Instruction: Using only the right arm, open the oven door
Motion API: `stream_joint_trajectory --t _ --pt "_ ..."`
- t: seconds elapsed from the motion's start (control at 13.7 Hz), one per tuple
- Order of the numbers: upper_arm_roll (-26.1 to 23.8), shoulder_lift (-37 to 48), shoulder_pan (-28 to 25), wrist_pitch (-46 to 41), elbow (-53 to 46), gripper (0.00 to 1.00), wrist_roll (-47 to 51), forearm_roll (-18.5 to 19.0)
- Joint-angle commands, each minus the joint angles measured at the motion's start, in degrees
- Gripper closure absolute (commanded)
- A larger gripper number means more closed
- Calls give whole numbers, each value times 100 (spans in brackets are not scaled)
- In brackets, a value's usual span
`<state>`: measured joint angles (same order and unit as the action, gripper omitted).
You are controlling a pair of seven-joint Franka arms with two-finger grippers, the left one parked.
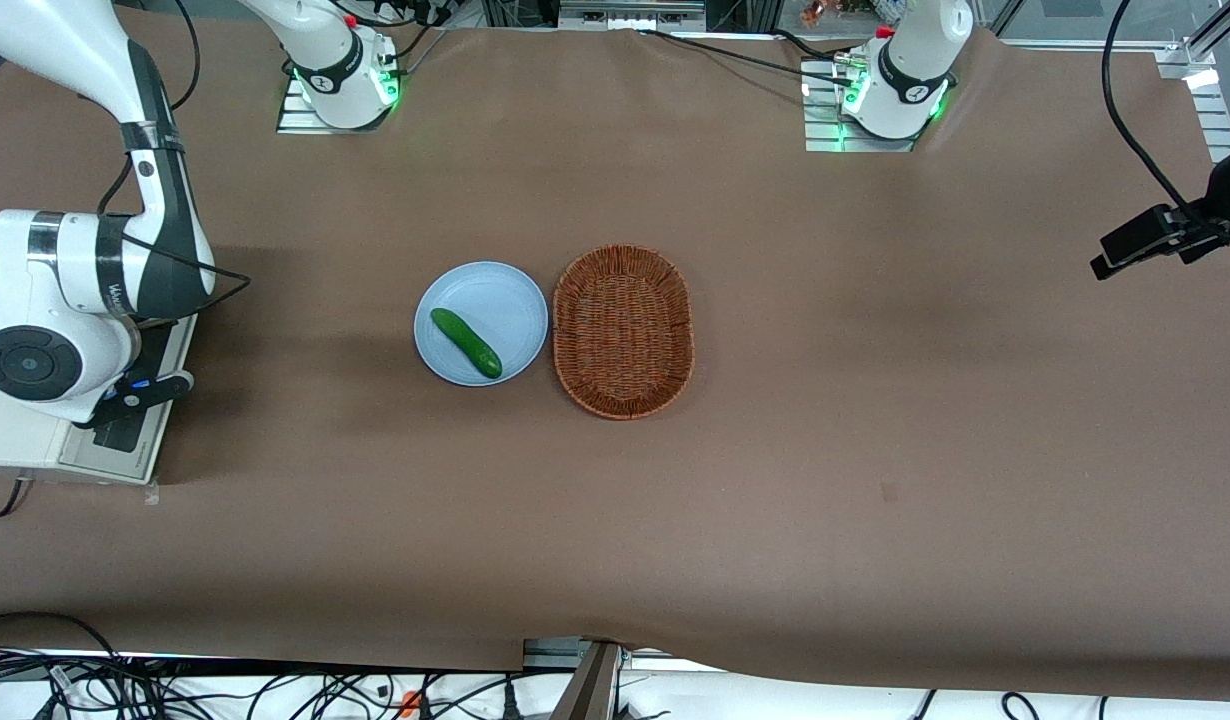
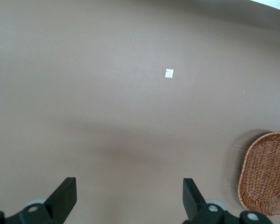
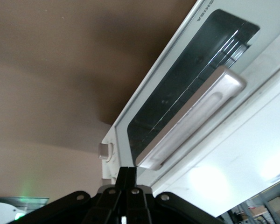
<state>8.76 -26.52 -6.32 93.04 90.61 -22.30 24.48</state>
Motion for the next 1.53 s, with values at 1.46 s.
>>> stream_joint_trajectory --t 1.46 --pt "-15 -380 325 1357 246 100 -583 -171"
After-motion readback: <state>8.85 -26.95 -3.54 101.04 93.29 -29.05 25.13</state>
